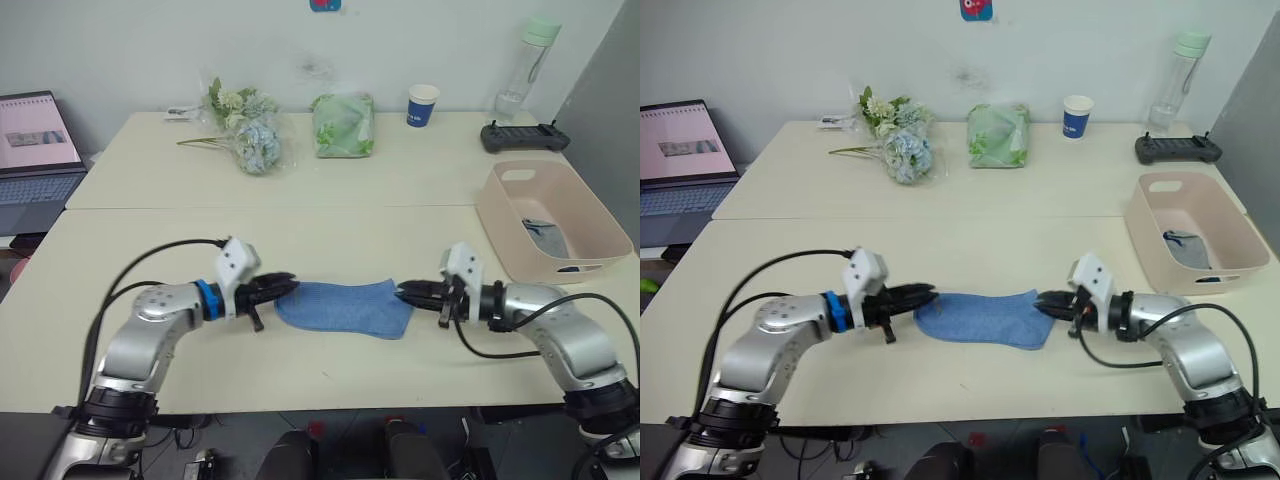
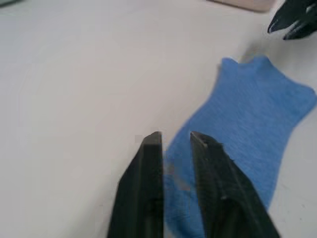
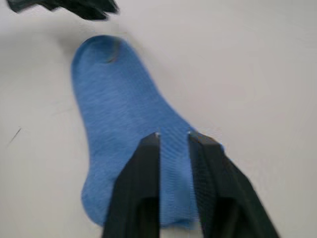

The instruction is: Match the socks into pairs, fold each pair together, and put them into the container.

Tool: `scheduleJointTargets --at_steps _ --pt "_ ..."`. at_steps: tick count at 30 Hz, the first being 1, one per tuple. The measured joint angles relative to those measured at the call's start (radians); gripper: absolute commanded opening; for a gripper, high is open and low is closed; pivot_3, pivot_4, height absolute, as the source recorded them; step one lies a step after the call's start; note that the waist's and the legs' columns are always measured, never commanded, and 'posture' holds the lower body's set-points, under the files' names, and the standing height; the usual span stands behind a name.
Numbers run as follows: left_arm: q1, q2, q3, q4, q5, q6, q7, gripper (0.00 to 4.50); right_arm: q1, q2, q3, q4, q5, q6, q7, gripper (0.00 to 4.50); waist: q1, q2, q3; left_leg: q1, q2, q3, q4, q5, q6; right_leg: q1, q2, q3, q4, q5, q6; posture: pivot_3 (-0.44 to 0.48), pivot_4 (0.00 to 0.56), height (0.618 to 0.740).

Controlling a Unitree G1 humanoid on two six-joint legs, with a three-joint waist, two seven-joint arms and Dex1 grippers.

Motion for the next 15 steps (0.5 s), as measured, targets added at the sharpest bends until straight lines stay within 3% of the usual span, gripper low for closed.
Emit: scheduleJointTargets --at_steps 6,11,12,15 --pt "0.051 -0.008 0.017 0.002 -0.019 0.062 0.043 3.80 0.014 0.019 0.003 0.003 -0.013 0.044 -0.070 4.13 0.001 0.000 0.000 0.000 0.000 0.000 0.000 0.000 0.000 0.000 0.000 0.000 0.000 0.000 0.000 0.000 0.150 0.740" --pt "0.091 -0.024 -0.039 0.000 -0.006 0.111 0.081 3.80 0.032 0.018 0.073 0.004 -0.031 0.134 -0.080 4.13 0.000 0.000 0.000 0.000 0.000 0.000 0.000 0.000 0.000 0.000 0.000 0.000 0.000 0.000 0.000 0.000 0.150 0.740" --pt "0.095 -0.024 -0.043 -0.002 -0.004 0.108 0.083 3.82 0.026 0.019 0.077 0.003 -0.034 0.144 -0.080 3.94 0.000 0.000 0.000 0.000 0.000 0.000 0.000 0.000 0.000 0.000 0.000 0.000 0.000 0.000 0.000 0.000 0.150 0.740" --pt "0.106 -0.020 -0.043 -0.013 -0.007 0.111 0.083 3.23 0.007 0.025 0.080 0.003 -0.033 0.179 -0.080 3.19 0.000 0.000 0.000 0.001 0.000 0.000 0.000 0.000 0.000 0.000 0.000 0.000 0.000 0.000 0.000 0.000 0.150 0.740"
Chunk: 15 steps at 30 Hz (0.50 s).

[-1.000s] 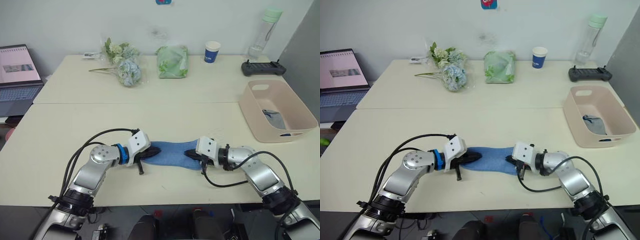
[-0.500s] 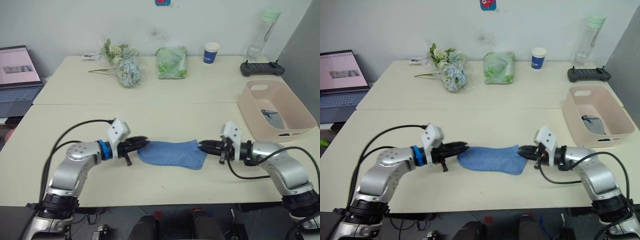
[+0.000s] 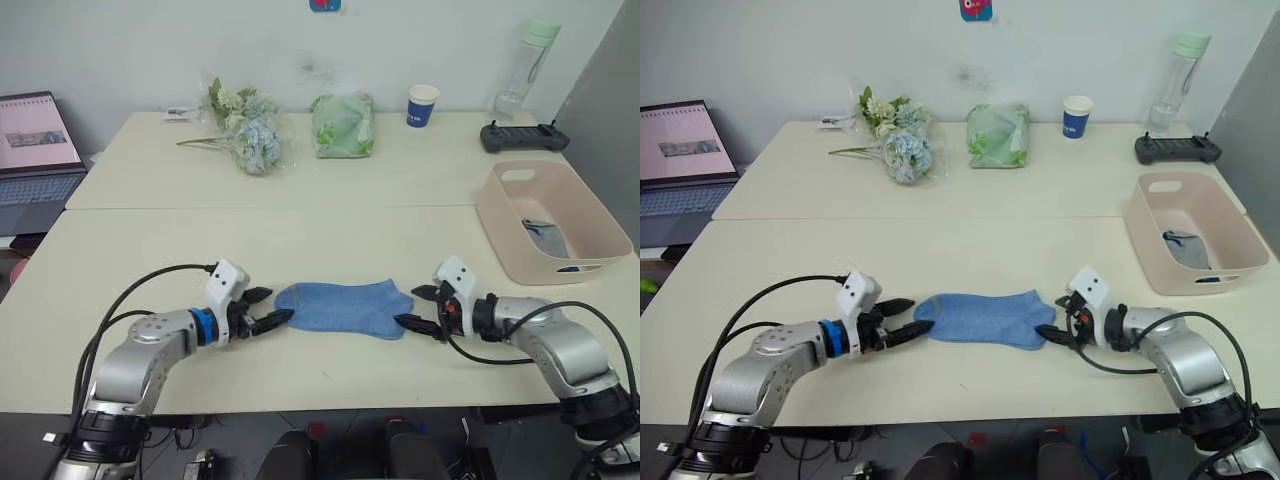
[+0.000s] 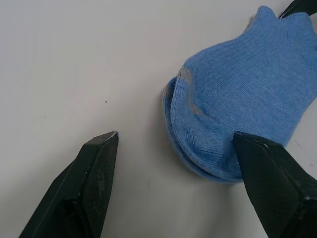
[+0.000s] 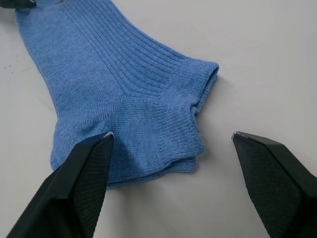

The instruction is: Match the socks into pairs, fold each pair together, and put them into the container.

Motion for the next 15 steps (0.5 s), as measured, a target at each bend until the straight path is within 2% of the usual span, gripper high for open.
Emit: scheduleJointTargets --at_steps 8,9,10,15 --pt "0.046 -0.002 0.000 -0.065 -0.025 0.046 0.000 0.59 -0.006 0.006 0.000 0.000 0.045 0.072 0.017 0.18 0.001 0.000 0.000 0.000 0.000 0.000 0.000 0.000 0.000 0.000 0.000 0.000 -0.001 0.000 0.000 0.000 0.150 0.740" --pt "0.047 -0.003 0.000 -0.070 -0.027 0.052 0.003 0.23 -0.006 0.006 -0.002 0.000 0.052 0.078 0.020 0.00 0.001 0.000 0.000 0.000 0.000 0.000 0.000 0.000 0.000 0.000 0.000 0.000 -0.001 0.000 0.000 0.000 0.150 0.740" --pt "0.050 -0.004 0.000 -0.078 -0.031 0.059 0.010 0.04 -0.007 0.004 -0.002 -0.001 0.059 0.084 0.023 0.00 0.001 0.000 0.000 0.000 0.000 0.000 0.000 0.000 0.000 0.000 0.000 0.000 -0.001 0.000 0.000 0.000 0.150 0.740" --pt "0.085 -0.013 0.000 -0.128 -0.064 0.089 0.021 0.01 -0.007 -0.007 -0.014 -0.013 0.102 0.131 0.030 0.00 0.001 0.000 0.000 0.000 0.000 0.000 0.000 -0.001 0.002 0.000 0.000 0.000 -0.001 0.000 0.000 0.000 0.150 0.740"
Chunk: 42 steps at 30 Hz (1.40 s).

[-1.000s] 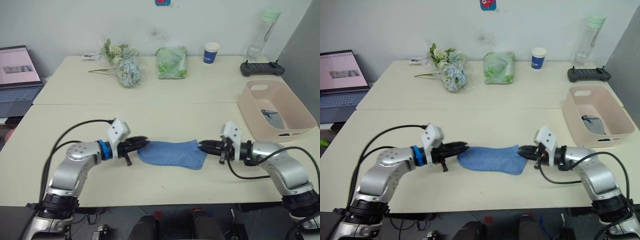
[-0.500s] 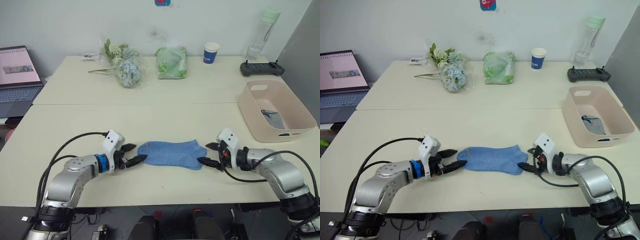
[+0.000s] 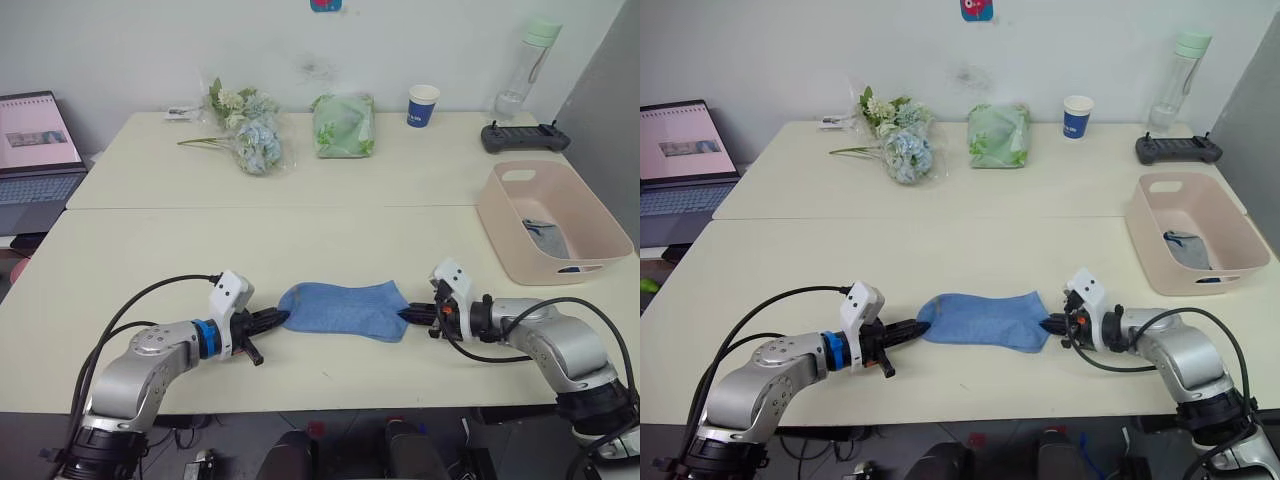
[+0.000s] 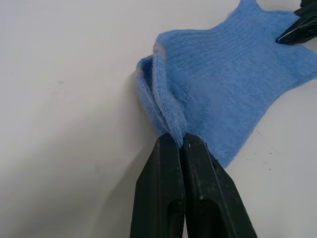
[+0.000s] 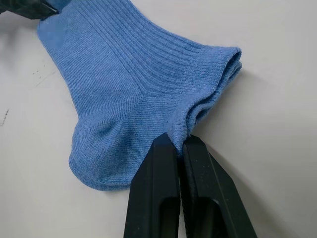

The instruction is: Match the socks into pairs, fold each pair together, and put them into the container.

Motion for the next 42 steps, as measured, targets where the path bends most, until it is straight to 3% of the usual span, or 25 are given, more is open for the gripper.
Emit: scheduleJointTargets --at_steps 9,15,18,25,29,33,39,42 --pt "0.153 -0.001 0.063 -0.242 -0.207 0.222 0.074 0.01 0.004 -0.113 -0.066 -0.107 0.131 0.122 0.067 0.00 0.002 0.000 0.000 -0.001 0.000 0.000 0.000 -0.001 0.002 0.000 0.000 0.000 0.000 0.000 0.000 0.000 0.150 0.740" --pt "0.160 0.000 0.078 -0.238 -0.196 0.219 0.125 0.01 0.005 -0.132 -0.055 -0.068 0.125 0.110 0.082 0.00 0.003 0.000 0.000 0.000 0.000 0.000 0.000 -0.001 0.002 0.001 0.000 -0.001 -0.001 0.000 0.000 0.000 0.150 0.740" --pt "0.149 0.003 0.066 -0.196 -0.140 0.163 0.142 0.64 0.005 -0.130 -0.033 -0.048 0.123 0.097 0.082 0.00 0.003 0.000 0.000 -0.001 0.000 0.000 0.000 0.000 0.001 0.000 0.000 -0.001 -0.001 0.000 0.000 0.000 0.150 0.740" --pt "0.169 0.031 0.078 -0.185 -0.142 0.125 0.105 2.79 0.010 -0.130 -0.027 -0.047 0.124 0.090 0.077 0.00 0.003 0.000 0.000 -0.001 0.000 0.000 0.000 0.000 0.001 0.000 0.000 0.000 -0.001 0.000 0.000 0.000 0.150 0.740" --pt "0.125 0.078 0.157 -0.185 -0.158 0.071 0.054 2.79 0.021 -0.130 -0.028 -0.047 0.124 0.083 0.072 0.00 0.008 0.000 0.000 -0.001 0.000 -0.001 0.000 -0.001 0.001 0.000 0.000 -0.001 -0.001 0.000 0.000 0.000 0.150 0.740" --pt "-0.023 0.079 0.197 -0.187 -0.182 0.021 0.052 1.91 0.026 -0.130 -0.028 -0.044 0.124 0.075 0.072 0.00 0.019 0.000 0.000 -0.001 -0.001 0.001 0.000 0.000 0.000 0.000 0.000 -0.001 -0.002 0.000 0.000 0.000 0.150 0.740" --pt "-0.111 0.081 -0.083 -0.210 -0.091 -0.030 -0.033 0.04 0.025 -0.132 -0.025 -0.020 0.112 0.057 0.075 0.00 0.021 0.000 0.000 -0.002 -0.001 0.001 0.000 0.000 -0.001 0.000 0.000 0.000 -0.002 0.000 0.000 0.000 0.150 0.740" --pt "-0.182 0.054 -0.258 -0.108 0.065 -0.113 -0.038 0.04 0.021 -0.131 -0.024 -0.017 0.106 0.055 0.079 0.00 0.024 0.000 0.000 -0.001 -0.001 0.002 0.000 0.000 0.000 0.001 0.000 0.000 -0.001 0.000 0.000 0.000 0.150 0.740"
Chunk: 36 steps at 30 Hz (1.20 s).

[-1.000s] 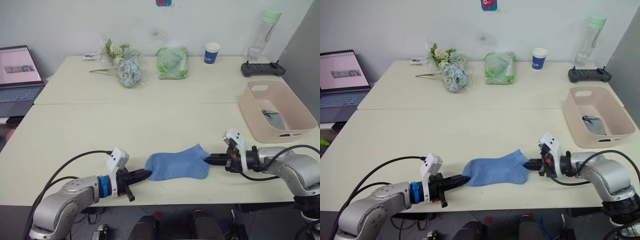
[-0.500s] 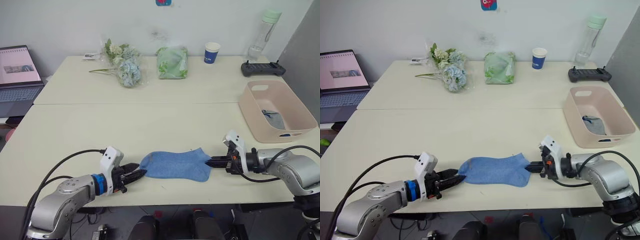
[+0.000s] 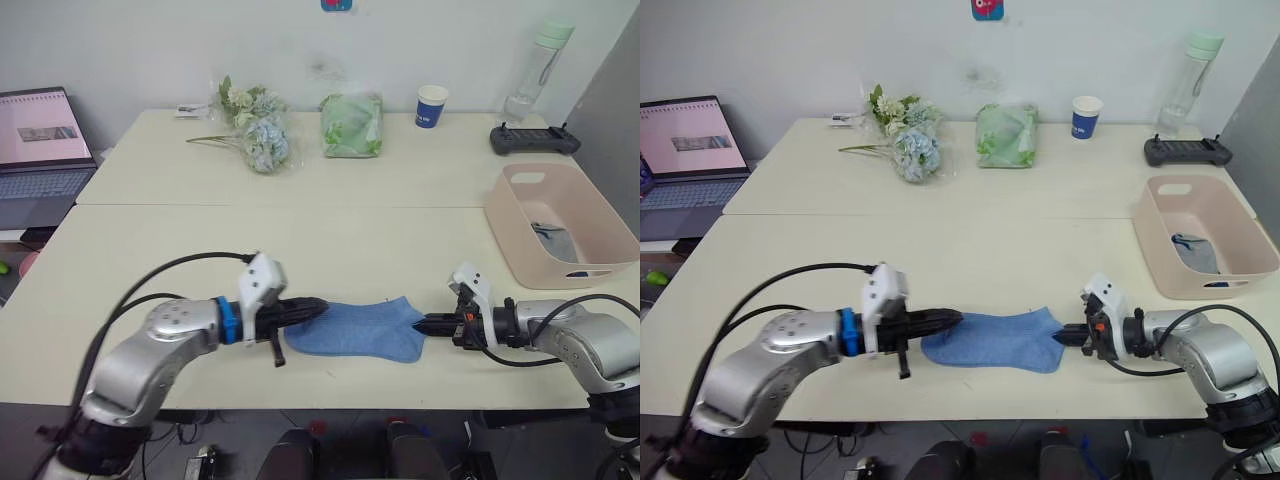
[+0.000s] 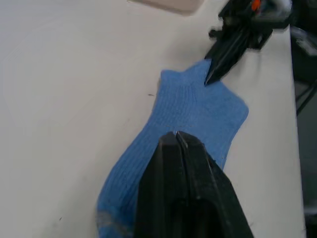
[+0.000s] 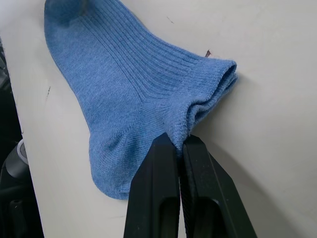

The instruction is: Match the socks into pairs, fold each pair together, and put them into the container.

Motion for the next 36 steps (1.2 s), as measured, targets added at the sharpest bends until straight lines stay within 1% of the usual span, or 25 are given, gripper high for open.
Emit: scheduleJointTargets --at_steps 2,4,9,11,14,17,19,22,25,30,32,34,36 --pt "-0.017 -0.039 -0.075 0.084 0.064 -0.032 0.002 0.04 0.000 0.000 0.000 0.001 0.000 0.000 0.002 0.00 -0.002 0.000 0.000 0.000 0.000 0.000 0.000 0.000 0.000 -0.001 0.000 0.000 0.000 0.000 0.000 0.000 0.150 0.740" --pt "-0.019 -0.061 -0.114 0.136 0.104 -0.056 0.000 0.04 0.000 0.000 0.000 0.001 0.001 0.001 0.002 0.00 -0.003 -0.001 0.000 -0.001 0.001 0.000 0.000 0.000 -0.001 -0.002 0.000 0.000 -0.001 0.000 0.000 0.000 0.150 0.740" --pt "-0.040 -0.099 -0.128 0.192 0.144 -0.108 -0.017 0.04 -0.017 0.000 -0.007 -0.003 0.024 0.023 0.002 0.00 0.000 0.000 0.000 -0.002 0.000 -0.001 0.001 0.000 0.000 -0.001 0.000 -0.001 0.000 0.000 0.000 0.000 0.150 0.740" --pt "-0.041 -0.105 -0.132 0.202 0.153 -0.119 -0.018 0.04 -0.022 0.008 -0.026 -0.005 0.062 0.056 0.002 0.00 0.000 0.000 0.000 -0.002 0.000 -0.002 0.001 0.000 0.000 -0.001 0.000 -0.001 0.000 0.000 0.000 0.000 0.150 0.740" --pt "-0.042 -0.101 -0.133 0.199 0.166 -0.117 -0.025 0.04 -0.058 0.065 -0.084 -0.014 0.165 0.137 0.000 0.00 -0.001 0.000 0.000 -0.001 0.000 -0.001 0.001 0.000 0.000 -0.001 0.000 0.000 0.000 0.000 0.000 0.000 0.150 0.740" --pt "-0.035 -0.100 -0.132 0.190 0.169 -0.114 -0.027 0.04 -0.120 0.161 -0.119 -0.027 0.271 0.222 -0.034 0.00 -0.003 0.000 0.000 0.000 0.001 -0.001 0.000 0.000 0.000 0.000 0.000 0.000 0.000 0.000 0.000 0.000 0.150 0.740" --pt "-0.028 -0.099 -0.130 0.184 0.170 -0.113 -0.027 0.04 -0.155 0.238 -0.116 -0.029 0.306 0.263 -0.079 0.00 -0.003 0.000 0.000 0.000 0.001 -0.002 0.000 0.000 0.000 0.000 0.000 0.000 0.001 0.000 0.000 0.000 0.150 0.740" --pt "-0.015 -0.099 -0.122 0.174 0.170 -0.112 -0.027 0.04 -0.200 0.329 -0.078 -0.024 0.318 0.295 -0.137 0.00 -0.003 0.000 -0.001 0.000 0.001 -0.002 0.000 0.000 0.000 -0.001 0.000 0.000 0.001 0.000 0.000 0.000 0.150 0.740" --pt "-0.003 -0.097 -0.111 0.160 0.163 -0.096 -0.027 0.04 -0.229 0.360 -0.029 -0.015 0.314 0.301 -0.154 0.00 -0.003 0.000 -0.001 0.000 0.000 -0.002 0.000 0.000 0.000 -0.001 0.000 0.000 0.000 0.000 0.000 0.000 0.150 0.740" --pt "0.043 -0.074 -0.054 0.110 0.119 -0.033 -0.026 0.04 -0.243 0.352 0.027 0.020 0.284 0.281 -0.147 0.00 -0.006 0.000 -0.001 0.000 0.001 -0.002 0.000 0.000 0.000 -0.001 0.000 0.000 0.001 0.000 0.000 0.000 0.150 0.740" --pt "0.080 -0.034 0.001 0.068 0.075 0.026 -0.031 0.04 -0.252 0.342 0.058 0.034 0.256 0.261 -0.137 0.00 -0.015 0.000 0.000 0.000 0.001 -0.002 0.000 0.000 0.000 -0.002 0.000 -0.001 0.001 0.000 0.000 0.000 0.150 0.740" --pt "0.120 0.028 0.087 0.014 0.012 0.097 -0.039 0.04 -0.260 0.343 0.081 0.055 0.236 0.242 -0.131 0.00 -0.026 0.001 0.000 0.000 0.002 -0.002 -0.001 0.000 0.000 -0.002 0.001 -0.001 0.002 0.000 0.000 0.000 0.150 0.740" --pt "0.139 0.070 0.177 -0.039 -0.049 0.152 -0.041 0.00 -0.265 0.353 0.095 0.073 0.215 0.227 -0.128 0.54 -0.027 0.001 0.000 0.000 0.002 -0.003 -0.001 -0.001 0.002 -0.002 0.001 -0.001 0.002 0.000 0.000 0.000 0.150 0.740"
